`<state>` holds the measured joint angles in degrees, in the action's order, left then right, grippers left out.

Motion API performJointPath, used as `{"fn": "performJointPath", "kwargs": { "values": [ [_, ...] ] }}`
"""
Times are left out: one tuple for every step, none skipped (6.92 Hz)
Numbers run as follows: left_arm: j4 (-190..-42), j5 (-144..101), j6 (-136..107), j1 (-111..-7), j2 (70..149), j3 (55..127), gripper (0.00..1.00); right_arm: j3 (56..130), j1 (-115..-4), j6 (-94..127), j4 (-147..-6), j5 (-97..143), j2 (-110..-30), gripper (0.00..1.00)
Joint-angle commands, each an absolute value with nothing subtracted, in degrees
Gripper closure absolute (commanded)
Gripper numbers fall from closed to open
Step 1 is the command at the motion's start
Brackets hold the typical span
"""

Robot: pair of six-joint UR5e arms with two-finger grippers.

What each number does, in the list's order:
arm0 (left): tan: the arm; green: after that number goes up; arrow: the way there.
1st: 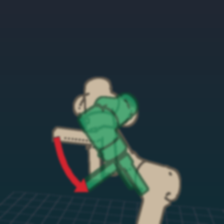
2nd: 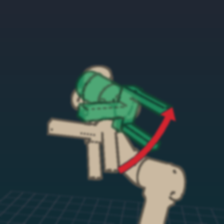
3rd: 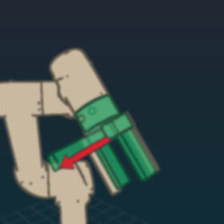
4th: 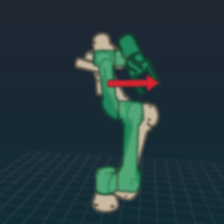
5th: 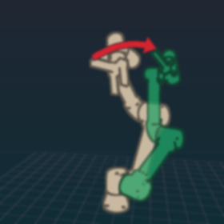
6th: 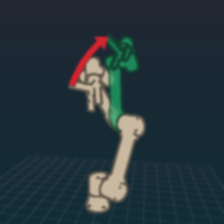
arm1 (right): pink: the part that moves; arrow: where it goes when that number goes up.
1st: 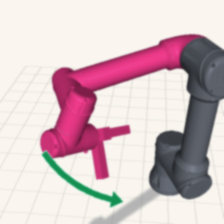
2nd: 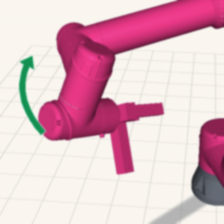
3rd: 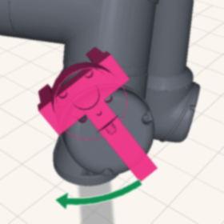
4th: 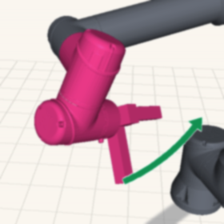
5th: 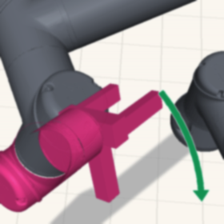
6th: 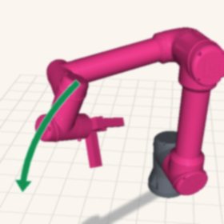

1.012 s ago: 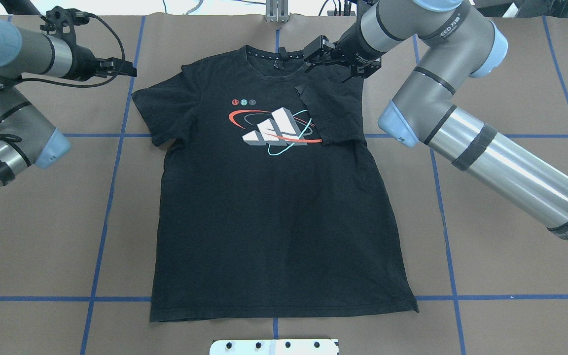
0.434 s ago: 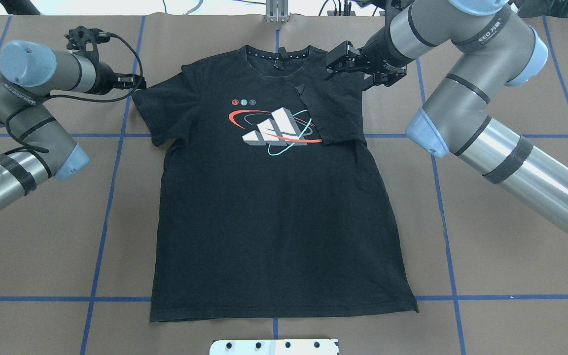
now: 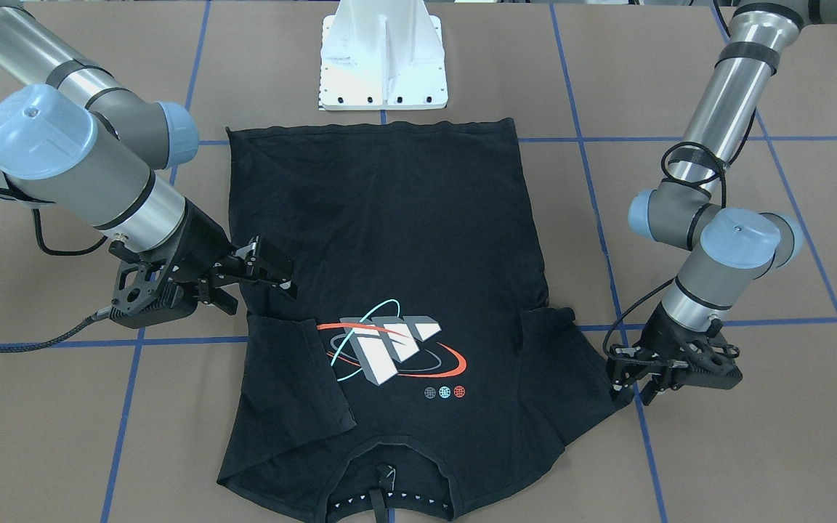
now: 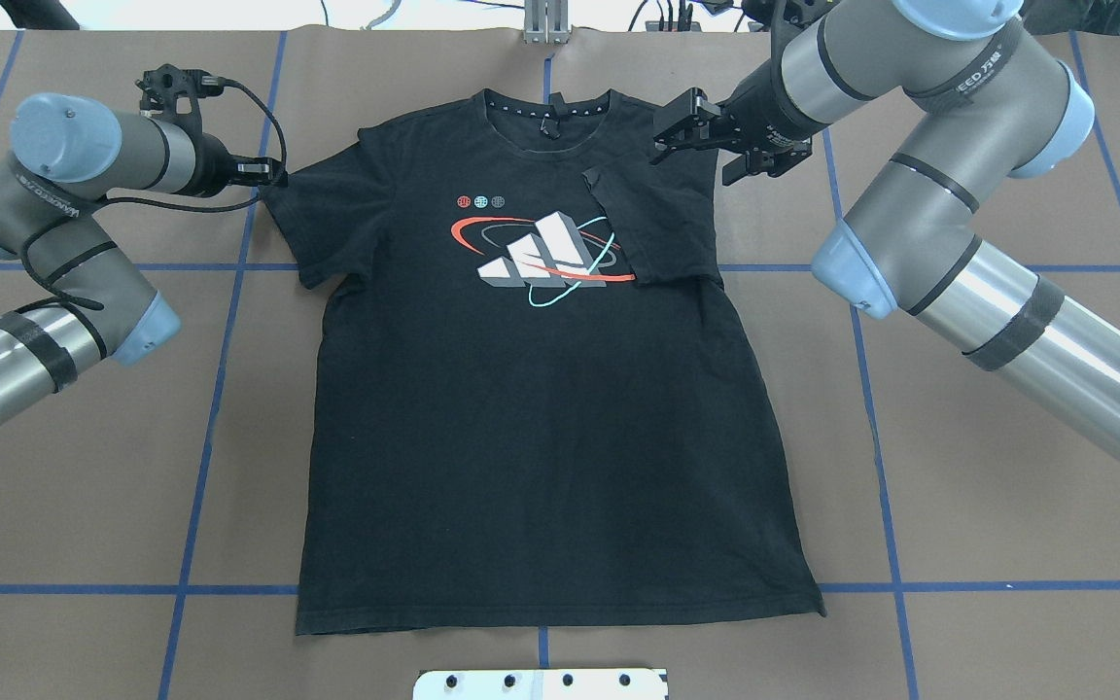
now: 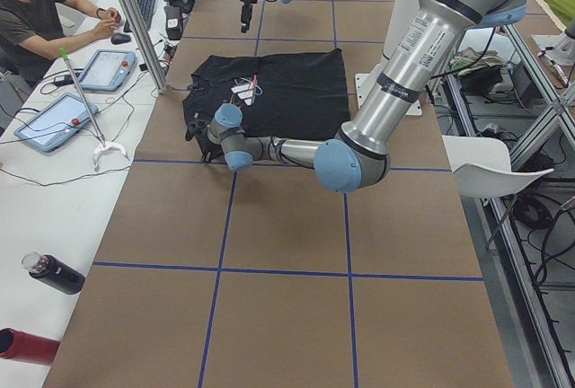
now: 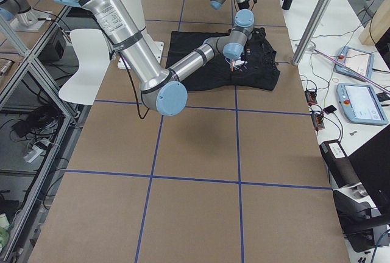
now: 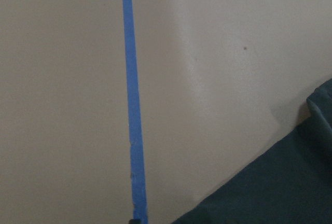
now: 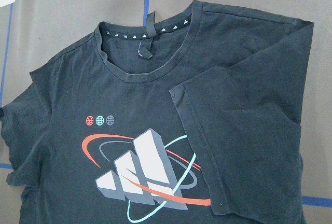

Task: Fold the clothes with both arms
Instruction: 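Release the sleeve and lift the right gripper while the left arm approaches the other sleeve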

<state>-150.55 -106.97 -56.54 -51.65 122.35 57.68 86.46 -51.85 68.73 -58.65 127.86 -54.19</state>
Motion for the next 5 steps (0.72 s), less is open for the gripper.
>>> {"fn": "performJointPath", "kwargs": {
  "values": [
    [-150.6, -107.0, -56.4, -51.5, 122.3, 57.4, 0.48, 86.4, -51.9, 68.6, -58.6, 127.8, -54.3, 0.01],
    [-150.6, -107.0, -56.4, -51.3, 122.3, 57.3, 0.49, 86.4, -51.9, 68.6, -58.6, 127.8, -54.3, 0.00],
    [-150.6, -107.0, -56.4, -51.2, 122.3, 57.3, 0.51, 86.4, -51.9, 68.6, -58.7, 127.8, -54.3, 0.01],
    [-150.6, -107.0, -56.4, -51.0, 122.3, 57.3, 0.53, 86.4, -52.0, 68.6, -58.7, 127.9, -54.3, 0.00],
    [-150.5, -107.0, -56.4, -50.9, 122.3, 57.3, 0.59, 86.4, -52.1, 68.6, -58.7, 127.8, -54.3, 0.01]
  ]
}}
